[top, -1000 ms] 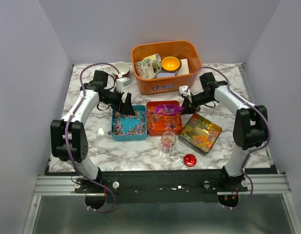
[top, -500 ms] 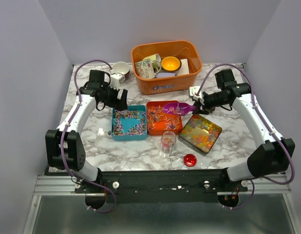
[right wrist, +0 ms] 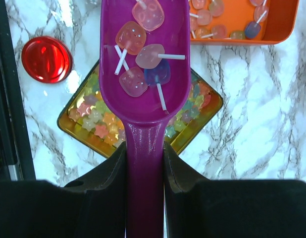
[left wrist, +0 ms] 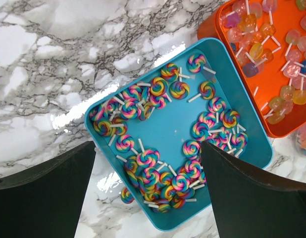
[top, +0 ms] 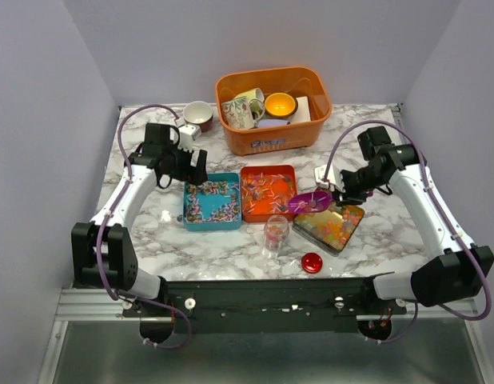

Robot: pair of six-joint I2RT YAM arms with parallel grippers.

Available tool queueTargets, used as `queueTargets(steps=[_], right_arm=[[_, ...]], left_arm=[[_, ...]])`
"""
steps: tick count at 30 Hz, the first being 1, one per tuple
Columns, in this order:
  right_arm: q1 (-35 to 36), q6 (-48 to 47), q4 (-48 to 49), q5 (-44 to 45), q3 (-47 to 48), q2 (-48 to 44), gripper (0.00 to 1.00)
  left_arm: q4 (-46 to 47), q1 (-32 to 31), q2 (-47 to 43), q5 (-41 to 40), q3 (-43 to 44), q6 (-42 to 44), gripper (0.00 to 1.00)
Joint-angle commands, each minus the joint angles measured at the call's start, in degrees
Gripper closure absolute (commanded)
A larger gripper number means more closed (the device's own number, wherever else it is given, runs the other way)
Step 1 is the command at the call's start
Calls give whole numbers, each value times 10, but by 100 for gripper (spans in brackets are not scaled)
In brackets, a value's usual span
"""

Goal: Pack the candies
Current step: Place the fake candies in the packing bottle.

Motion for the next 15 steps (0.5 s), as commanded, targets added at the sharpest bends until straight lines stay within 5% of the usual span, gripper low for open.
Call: queueTargets(steps=[1,15], right_arm=[[15,-20,-64,35,27,-8,99],[115,-2,-79,104,37,-12,99]], left_arm=[[24,4,-31,-17,-23,-14,1],[36,15,-63,-27,-61,-14,1]])
